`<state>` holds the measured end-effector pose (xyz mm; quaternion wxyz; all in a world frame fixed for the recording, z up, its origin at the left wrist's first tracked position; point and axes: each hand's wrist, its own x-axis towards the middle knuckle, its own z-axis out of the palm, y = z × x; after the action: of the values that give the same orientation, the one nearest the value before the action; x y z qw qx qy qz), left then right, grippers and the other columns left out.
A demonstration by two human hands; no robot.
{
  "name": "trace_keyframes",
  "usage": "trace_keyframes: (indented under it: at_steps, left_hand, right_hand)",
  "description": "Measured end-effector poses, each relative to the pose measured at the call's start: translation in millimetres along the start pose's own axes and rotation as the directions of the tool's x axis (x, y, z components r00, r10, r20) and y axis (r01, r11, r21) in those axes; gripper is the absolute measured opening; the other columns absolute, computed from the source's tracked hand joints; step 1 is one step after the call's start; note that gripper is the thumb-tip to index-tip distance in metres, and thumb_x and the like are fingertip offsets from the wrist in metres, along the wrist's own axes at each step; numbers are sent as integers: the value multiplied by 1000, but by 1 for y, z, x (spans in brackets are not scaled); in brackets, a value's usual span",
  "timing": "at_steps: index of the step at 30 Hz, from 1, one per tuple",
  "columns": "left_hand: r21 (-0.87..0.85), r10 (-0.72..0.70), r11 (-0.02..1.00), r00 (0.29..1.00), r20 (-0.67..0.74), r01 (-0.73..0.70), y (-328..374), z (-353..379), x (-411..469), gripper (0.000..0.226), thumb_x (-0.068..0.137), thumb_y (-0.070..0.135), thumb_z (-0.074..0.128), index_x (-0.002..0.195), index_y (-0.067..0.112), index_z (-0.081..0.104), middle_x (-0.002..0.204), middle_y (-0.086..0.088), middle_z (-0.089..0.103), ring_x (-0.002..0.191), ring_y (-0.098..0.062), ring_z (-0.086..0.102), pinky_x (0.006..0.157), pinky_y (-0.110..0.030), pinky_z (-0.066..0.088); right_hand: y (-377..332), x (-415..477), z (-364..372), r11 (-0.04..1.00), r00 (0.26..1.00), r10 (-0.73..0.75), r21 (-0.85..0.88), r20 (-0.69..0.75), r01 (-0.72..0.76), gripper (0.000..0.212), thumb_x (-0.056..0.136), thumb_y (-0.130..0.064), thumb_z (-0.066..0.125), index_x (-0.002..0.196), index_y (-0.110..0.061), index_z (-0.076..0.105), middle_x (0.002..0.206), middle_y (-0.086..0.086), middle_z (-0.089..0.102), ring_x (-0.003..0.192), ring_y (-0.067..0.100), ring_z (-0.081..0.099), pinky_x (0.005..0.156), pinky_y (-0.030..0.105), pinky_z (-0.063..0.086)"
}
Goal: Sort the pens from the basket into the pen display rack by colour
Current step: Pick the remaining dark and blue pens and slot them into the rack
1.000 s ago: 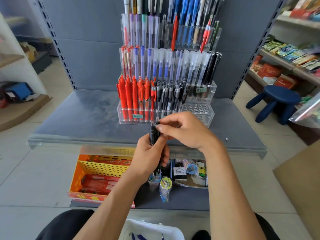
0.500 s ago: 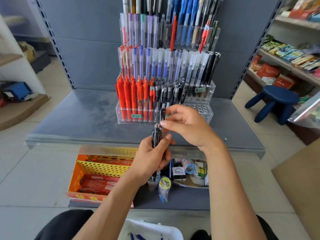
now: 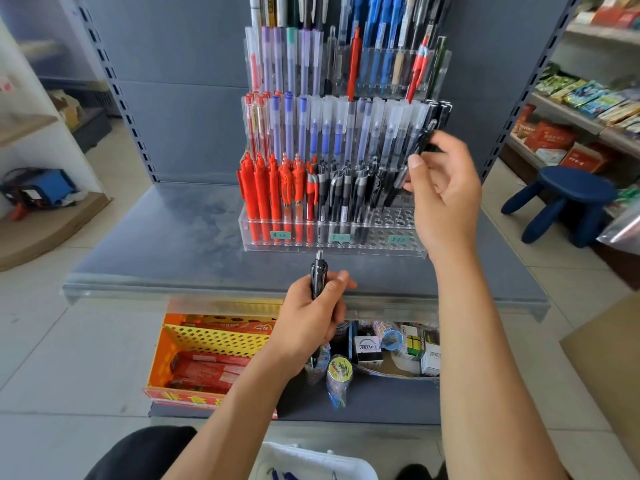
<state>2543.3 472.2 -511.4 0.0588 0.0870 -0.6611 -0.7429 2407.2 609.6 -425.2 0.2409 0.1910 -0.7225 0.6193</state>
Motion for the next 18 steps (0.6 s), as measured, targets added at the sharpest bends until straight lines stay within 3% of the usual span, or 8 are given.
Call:
trace_keyframes:
  at_steps: [3, 8, 15, 18]
  left_hand:
    - [8, -4, 1000, 1000, -2, 4, 0, -1, 0, 29, 105, 30, 50, 102, 6, 65, 60, -7, 49, 39, -13, 32, 40, -23, 29]
    - [19, -6, 1000, 1000, -2, 6, -1, 0, 1, 28, 105, 31, 51, 102, 7, 66, 60, -5, 49, 40, -13, 33, 41, -23, 30]
    - [19, -19, 1000, 1000, -3, 19, -1, -1, 0, 29, 105, 33, 51, 103, 8, 66, 61, -5, 50, 41, -13, 33, 42, -24, 30]
    - [28, -21, 999, 1000, -3, 21, 0, -1, -1, 30, 105, 32, 50, 103, 7, 65, 61, -5, 49, 41, -13, 33, 41, -24, 30]
  right_hand:
    - [5, -2, 7, 999, 1000, -3, -36, 31, 4, 30, 101, -26, 59, 131, -26, 57, 109, -4, 68, 100, 9, 69, 89, 39, 59]
    - [12, -5, 15, 992, 995, 26, -128, 91, -14, 29, 100, -16, 60, 129, -18, 62, 99, -13, 66, 87, -11, 63, 79, 6, 49]
    - [15, -5, 17, 976, 992, 96, -204, 77, -79, 29, 93, -12, 66, 120, -19, 72, 87, -25, 65, 82, -14, 65, 80, 9, 52]
    - [16, -5, 19, 973, 993, 100, -213, 66, -84, 27, 92, -12, 66, 118, -16, 72, 88, -22, 66, 82, -15, 64, 80, 8, 51]
